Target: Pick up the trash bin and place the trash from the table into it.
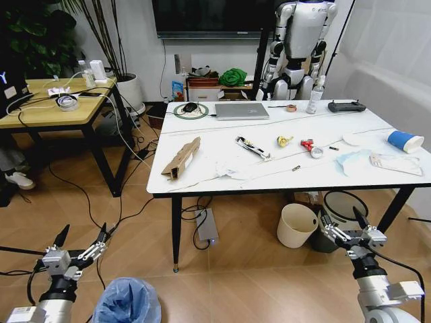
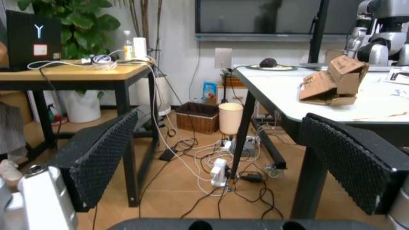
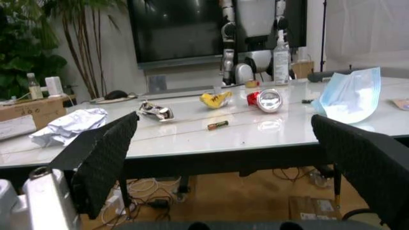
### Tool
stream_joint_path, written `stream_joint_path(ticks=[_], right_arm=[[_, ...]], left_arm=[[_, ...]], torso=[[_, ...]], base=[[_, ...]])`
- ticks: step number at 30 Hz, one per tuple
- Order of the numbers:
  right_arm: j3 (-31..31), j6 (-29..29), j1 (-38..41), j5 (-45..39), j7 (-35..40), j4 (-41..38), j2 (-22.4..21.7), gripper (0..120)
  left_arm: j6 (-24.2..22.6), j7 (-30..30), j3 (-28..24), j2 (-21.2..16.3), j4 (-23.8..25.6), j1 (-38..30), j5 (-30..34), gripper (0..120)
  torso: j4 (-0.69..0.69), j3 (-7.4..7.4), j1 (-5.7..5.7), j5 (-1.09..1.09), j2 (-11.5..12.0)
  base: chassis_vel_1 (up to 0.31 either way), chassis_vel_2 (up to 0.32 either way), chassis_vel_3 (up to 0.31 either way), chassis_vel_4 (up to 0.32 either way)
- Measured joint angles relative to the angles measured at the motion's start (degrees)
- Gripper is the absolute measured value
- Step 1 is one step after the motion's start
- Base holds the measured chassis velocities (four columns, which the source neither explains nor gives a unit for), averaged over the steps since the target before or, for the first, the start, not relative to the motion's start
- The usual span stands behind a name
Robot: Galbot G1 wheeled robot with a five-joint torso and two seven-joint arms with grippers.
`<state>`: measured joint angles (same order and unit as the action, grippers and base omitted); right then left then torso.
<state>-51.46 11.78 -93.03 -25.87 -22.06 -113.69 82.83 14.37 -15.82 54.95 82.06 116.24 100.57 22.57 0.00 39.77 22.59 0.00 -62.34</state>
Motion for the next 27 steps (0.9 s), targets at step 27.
stream_joint_path(ticks=[27], right_arm=[[-0.14,0.21,0.02,0.1,-0.08,-0.01,-0.08,100]], left_arm=[[-0.76,0.0,-0.29,0.13,-0.19,-0.27,-0.28,100]], torso=[[0.0,-4.41,-3.49,0.0,7.9]], base=[[0.0,0.0,0.0,0.0]])
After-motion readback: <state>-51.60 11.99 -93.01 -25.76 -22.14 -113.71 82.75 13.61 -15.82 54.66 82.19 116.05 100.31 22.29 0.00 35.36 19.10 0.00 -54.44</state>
